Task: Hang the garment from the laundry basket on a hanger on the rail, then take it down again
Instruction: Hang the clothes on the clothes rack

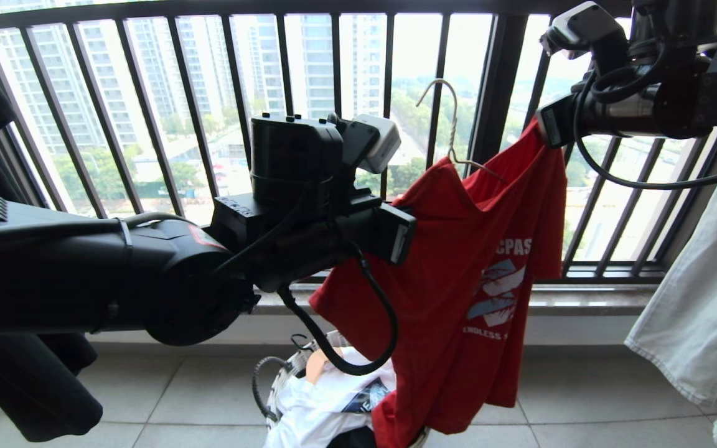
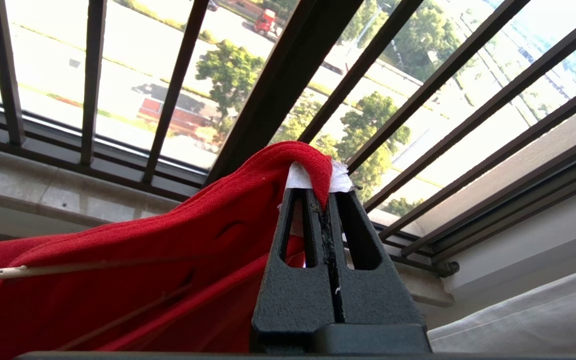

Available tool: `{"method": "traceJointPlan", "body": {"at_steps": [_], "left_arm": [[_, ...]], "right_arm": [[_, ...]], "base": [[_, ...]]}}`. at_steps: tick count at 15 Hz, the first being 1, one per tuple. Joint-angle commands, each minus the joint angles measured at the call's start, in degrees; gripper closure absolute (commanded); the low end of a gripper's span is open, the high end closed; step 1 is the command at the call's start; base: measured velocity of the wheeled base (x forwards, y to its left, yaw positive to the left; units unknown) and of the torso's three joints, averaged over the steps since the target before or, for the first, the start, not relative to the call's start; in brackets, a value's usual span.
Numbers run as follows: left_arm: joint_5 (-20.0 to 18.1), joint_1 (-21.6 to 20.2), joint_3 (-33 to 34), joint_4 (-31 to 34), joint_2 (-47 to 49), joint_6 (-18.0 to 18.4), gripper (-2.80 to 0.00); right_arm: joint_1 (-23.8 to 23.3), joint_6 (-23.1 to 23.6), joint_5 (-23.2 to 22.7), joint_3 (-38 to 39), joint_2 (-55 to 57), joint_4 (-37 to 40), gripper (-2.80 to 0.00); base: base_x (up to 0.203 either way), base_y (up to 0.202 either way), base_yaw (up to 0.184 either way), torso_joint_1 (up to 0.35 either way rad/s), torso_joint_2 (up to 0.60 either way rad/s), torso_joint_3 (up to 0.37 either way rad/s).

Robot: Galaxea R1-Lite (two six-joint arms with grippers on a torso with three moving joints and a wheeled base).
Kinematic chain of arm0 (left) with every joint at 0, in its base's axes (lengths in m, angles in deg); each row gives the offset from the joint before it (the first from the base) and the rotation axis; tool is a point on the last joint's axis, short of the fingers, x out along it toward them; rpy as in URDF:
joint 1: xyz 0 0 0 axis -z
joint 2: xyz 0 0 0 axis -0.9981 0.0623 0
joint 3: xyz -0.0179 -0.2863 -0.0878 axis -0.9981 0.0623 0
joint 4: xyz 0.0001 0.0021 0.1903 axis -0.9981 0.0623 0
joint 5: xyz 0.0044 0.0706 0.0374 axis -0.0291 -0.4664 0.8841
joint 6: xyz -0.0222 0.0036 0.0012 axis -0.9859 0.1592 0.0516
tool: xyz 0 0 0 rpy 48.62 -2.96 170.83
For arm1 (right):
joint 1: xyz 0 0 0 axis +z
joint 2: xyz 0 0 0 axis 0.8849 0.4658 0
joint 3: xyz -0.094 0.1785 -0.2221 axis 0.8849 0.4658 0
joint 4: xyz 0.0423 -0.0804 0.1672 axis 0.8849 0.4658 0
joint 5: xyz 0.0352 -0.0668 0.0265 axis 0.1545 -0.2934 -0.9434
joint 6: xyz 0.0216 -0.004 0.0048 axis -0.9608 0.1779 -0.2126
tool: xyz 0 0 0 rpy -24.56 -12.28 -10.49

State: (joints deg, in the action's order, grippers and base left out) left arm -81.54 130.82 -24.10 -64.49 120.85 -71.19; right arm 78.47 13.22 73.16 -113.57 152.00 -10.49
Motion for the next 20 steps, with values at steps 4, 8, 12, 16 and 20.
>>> {"method": "traceJointPlan", "body": {"at_steps": [4, 8, 12, 16, 20], "left_arm": [[0.1, 2.7, 2.0, -0.3, -1.1, 0.0, 0.0], [0.0, 3.9, 2.1, -0.4, -1.1, -0.4, 0.0], [-0.1, 4.5, 2.1, -0.7, -0.1, -1.5, 0.0], [0.1, 5.5, 0.6, -0.9, 1.2, -5.5, 0.0], [3.1, 5.5, -3.4, -0.9, 3.7, -10.1, 0.0]], "right_arm": [[2.0, 0.0, 0.1, -0.4, 0.3, 0.0, 0.0], [5.7, -0.1, 0.2, 1.3, -1.7, 0.0, 0.0], [8.2, -0.4, 0.8, 4.9, -3.5, -2.3, 0.0], [9.4, -0.2, 0.9, 6.7, -5.3, -4.0, 0.0], [10.5, -0.2, 1.3, 7.6, -6.3, -4.0, 0.0]], "base": [[0.0, 0.0, 0.0, 0.0, 0.0, 0.0], [0.0, 0.0, 0.0, 0.0, 0.0, 0.0], [0.0, 0.0, 0.0, 0.0, 0.0, 0.0], [0.0, 0.0, 0.0, 0.0, 0.0, 0.0], [0.0, 0.0, 0.0, 0.0, 0.0, 0.0]]}}
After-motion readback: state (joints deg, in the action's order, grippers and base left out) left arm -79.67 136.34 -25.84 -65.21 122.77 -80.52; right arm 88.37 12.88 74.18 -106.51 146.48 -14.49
